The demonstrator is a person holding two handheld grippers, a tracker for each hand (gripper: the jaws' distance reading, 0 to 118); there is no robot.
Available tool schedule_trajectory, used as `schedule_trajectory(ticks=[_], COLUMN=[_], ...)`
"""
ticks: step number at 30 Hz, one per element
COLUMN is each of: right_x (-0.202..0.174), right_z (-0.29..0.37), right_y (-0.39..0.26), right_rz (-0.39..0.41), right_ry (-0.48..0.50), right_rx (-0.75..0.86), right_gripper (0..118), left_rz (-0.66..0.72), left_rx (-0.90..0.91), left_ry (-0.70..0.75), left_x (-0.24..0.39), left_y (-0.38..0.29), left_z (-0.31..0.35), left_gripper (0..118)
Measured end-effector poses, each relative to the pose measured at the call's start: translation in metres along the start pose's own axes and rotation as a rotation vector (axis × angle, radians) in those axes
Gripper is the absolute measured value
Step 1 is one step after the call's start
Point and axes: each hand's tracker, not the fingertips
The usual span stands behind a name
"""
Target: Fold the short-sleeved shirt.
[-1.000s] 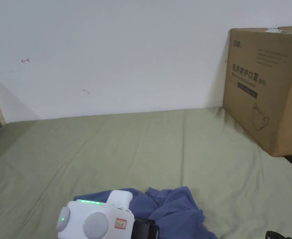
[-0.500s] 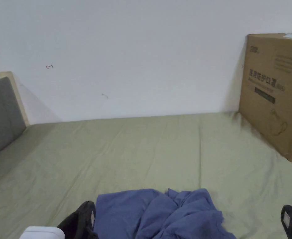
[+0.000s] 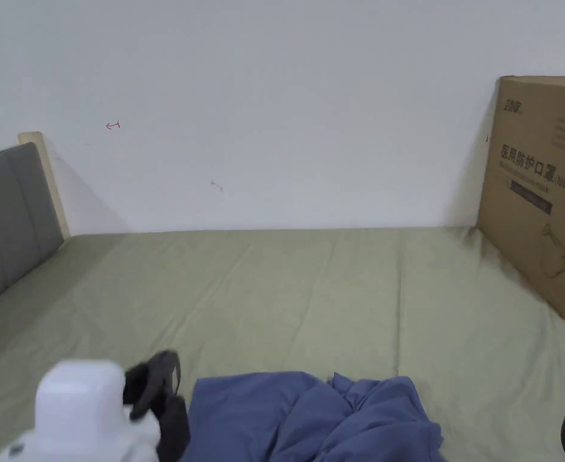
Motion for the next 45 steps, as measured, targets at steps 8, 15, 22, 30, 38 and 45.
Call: schedule_trajectory(ticks=[8, 15, 22, 30, 38, 45], right_x=[0.009, 0.021, 0.025, 0.023, 0.038, 0.029], right_z=[-0.037, -0.080, -0.103, -0.110, -0.218, -0.369], right_y=[-0.015, -0.035, -0.056, -0.058, -0.027, -0.048], right_rz=[0.037, 0.023, 0.017, -0.060, -0.143, -0.178], right_ry=[-0.004, -0.017, -0.043, 0.053, 0.266, 0.223], right_rx=[-0.069, -0.163, -0.235, -0.311, -0.551, -0.951], right_gripper=[1, 1, 1, 1, 1, 110], left_rz=[0.080, 0.062, -0.012, -0.001, 0.044, 0.032], left_rx=[-0.803, -0.960, -1.042, -0.893, -0.728, -0.603], left_ry=[-0.103, 0.014, 0.021, 0.048, -0.124, -0.136], left_x=[-0.072, -0.104, -0.105, -0.095, -0.090, -0.086], left_y=[0.023, -0.069, -0.130, -0.127, -0.114, -0.090], left_z=[-0.259, -0.365, -0.403, -0.377, -0.314, -0.263], left_gripper=[0, 115, 115, 92, 4, 4])
